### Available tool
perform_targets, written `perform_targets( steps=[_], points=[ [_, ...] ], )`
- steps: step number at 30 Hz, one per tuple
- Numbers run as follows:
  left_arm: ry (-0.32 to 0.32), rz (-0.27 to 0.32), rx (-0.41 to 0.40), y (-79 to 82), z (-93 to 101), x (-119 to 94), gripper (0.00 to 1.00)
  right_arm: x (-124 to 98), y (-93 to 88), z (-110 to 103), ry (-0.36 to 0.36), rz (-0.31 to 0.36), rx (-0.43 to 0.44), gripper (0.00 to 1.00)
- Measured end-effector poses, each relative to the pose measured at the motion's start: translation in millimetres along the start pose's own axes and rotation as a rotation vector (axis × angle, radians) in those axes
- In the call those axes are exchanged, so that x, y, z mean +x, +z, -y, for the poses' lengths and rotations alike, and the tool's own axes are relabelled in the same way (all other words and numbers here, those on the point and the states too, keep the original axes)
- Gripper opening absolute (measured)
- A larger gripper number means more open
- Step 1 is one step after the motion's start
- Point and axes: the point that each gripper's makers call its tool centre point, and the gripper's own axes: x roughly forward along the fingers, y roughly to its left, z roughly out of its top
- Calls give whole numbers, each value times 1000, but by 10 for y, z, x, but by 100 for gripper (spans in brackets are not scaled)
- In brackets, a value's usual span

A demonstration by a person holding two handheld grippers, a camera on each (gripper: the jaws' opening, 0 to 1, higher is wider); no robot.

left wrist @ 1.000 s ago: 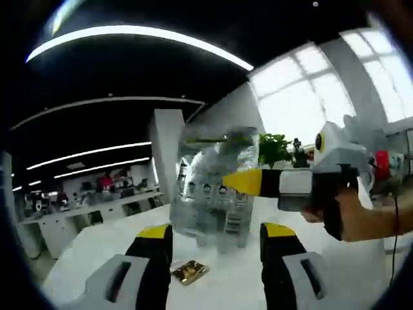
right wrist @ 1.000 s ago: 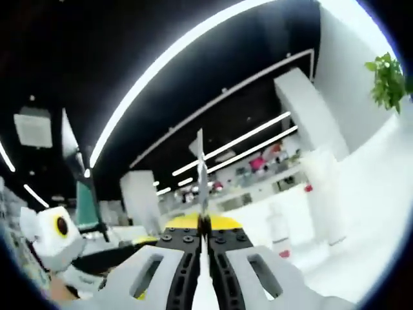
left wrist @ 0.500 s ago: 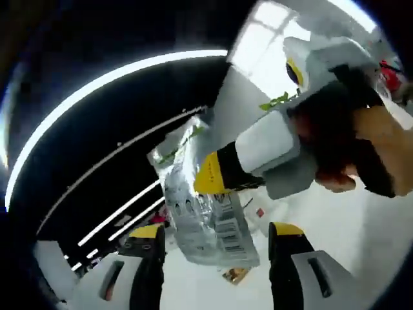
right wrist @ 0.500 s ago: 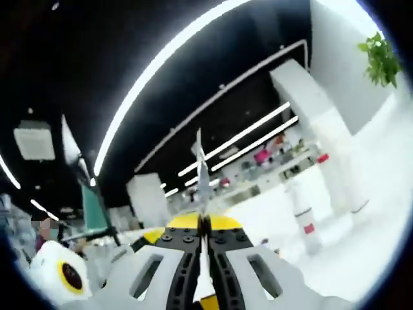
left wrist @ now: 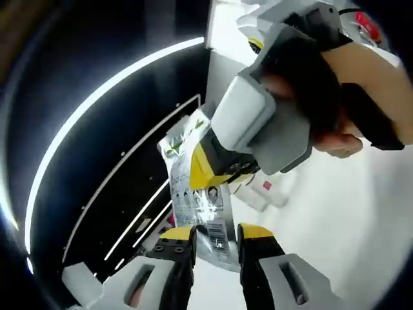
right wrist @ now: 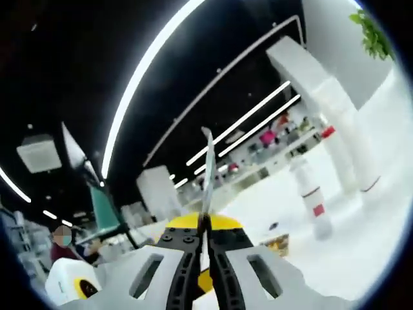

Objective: Arrange the skincare products in the storage area until every visible bottle or jar stands upright without overlapping.

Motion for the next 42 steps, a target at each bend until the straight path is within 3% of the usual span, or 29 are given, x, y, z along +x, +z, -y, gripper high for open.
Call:
perform_targets(
  steps=[2, 3, 9, 13, 18, 19, 21, 22, 24, 25, 26, 29, 32, 34, 35, 37, 41, 42],
  points=[
    [4, -7, 8, -20, -6, 7, 20, 0, -4, -1, 0, -1, -1, 1],
    [11, -14, 20, -32, -24, 3, 12, 5, -12, 6, -1, -5, 2, 1],
    [24, -38, 37, -67, -52, -1, 1, 9, -40, 25, 1, -23, 19, 1],
    [28, -48, -24, -92, -153, 0, 0, 31, -43, -6, 33, -17, -17, 10],
    [-34, -67, -275, -197, -203, 21, 0, 47, -48, -115, 77, 10, -83, 17],
    [-80, -66, -413, -239, -217, 29, 0, 52, -34, -165, 88, 33, -120, 18],
    [-144, -48, -534, -195, -166, 28, 0, 47, 29, -136, 92, 61, -117, 21],
    [-189, -37, -623, -122, -99, 12, 0, 48, 95, -129, 107, 101, -66, 23],
    [-242, -27, -718, -181, -107, 9, 0, 41, 153, -91, 129, 126, 5, 29],
    [-243, -39, -766, -215, -129, 15, 0, 42, 165, -66, 123, 130, 25, 32],
    [-308, -19, -800, -147, -61, -60, 0, 42, 207, 43, 92, 148, 57, 39],
    [-400, -2, -935, -134, -20, -98, 0, 28, 272, 97, 87, 179, 79, 46],
    [-491, 47, -1077, -40, 0, -140, 0, 3, 401, 124, 91, 234, 82, 54],
    [-563, 94, -1173, 51, -10, -183, 0, -26, 466, 155, 84, 257, 74, 54],
    [-586, 123, -1279, 68, -77, -203, 0, -63, 508, 174, 81, 263, 84, 54],
    [-621, 161, -1406, 55, -172, -246, 0, -118, 631, 275, 68, 304, 100, 53],
    [-713, 281, -1556, 168, -304, -355, 0, -97, 632, 320, 85, 302, 178, 53],
    [-771, 315, -1599, 222, -323, -408, 0, -82, 617, 300, 104, 295, 204, 54]
  ],
)
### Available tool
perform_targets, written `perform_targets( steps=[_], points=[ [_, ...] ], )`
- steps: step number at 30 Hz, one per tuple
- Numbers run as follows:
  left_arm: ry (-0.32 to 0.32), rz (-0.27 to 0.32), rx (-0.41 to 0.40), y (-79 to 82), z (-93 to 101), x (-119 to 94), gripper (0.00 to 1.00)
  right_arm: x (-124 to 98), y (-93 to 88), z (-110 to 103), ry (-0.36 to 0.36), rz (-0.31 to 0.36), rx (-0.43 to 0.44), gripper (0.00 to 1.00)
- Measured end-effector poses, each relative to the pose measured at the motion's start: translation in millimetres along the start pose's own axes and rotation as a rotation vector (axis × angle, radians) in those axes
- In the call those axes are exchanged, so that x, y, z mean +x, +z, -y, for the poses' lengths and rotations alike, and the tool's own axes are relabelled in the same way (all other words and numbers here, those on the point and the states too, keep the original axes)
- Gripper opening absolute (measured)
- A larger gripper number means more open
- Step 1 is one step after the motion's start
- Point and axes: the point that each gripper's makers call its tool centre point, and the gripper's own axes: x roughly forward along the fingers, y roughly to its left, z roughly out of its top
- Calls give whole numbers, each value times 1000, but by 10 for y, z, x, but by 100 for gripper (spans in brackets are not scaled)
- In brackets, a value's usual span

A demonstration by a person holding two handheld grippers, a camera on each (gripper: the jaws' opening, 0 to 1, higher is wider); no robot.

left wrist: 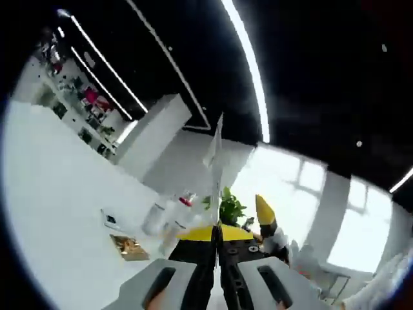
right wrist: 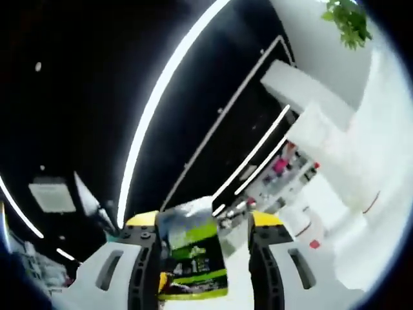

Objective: Arrange the skincare products in the storage area until every visible bottle or jar stands upright without overlapping.

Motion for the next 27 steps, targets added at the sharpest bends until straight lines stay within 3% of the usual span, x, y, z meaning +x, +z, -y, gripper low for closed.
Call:
perform_targets(
  steps=[3, 5, 9, 10, 13, 14, 15, 18, 19, 20, 23, 27],
  points=[
    [-110, -4, -53, 6, 162, -12, 0, 24, -32, -123, 91, -16, 168, 56],
    [-169, -46, -79, -48, 258, -18, 0, 14, -19, -230, 161, -27, 237, 54],
    [-269, -99, -152, -127, 398, -22, 0, -50, -89, -363, 238, -103, 203, 48],
    [-268, -116, -151, -150, 396, -17, 0, -99, -127, -434, 272, -152, 196, 44],
    [-236, -173, -158, -240, 339, 1, 0, -195, -173, -488, 316, -230, 206, 20],
    [-230, -173, -162, -250, 319, 13, 0, -214, -202, -441, 299, -268, 208, 7],
    [-226, -182, -170, -271, 309, 18, 0, -215, -213, -345, 260, -293, 193, 0],
    [-235, -224, -203, -362, 315, 21, 0, -252, -212, -351, 265, -330, 250, 0],
    [-237, -242, -216, -402, 318, 24, 0, -280, -223, -377, 260, -369, 340, 0],
    [-232, -270, -241, -453, 320, 24, 0, -280, -226, -338, 257, -393, 369, 0],
    [-195, -326, -236, -581, 272, 49, 0, -275, -252, -265, 226, -406, 343, 0],
    [-144, -346, -231, -633, 185, 67, 0, -310, -309, -293, 207, -417, 303, 0]
  ],
)
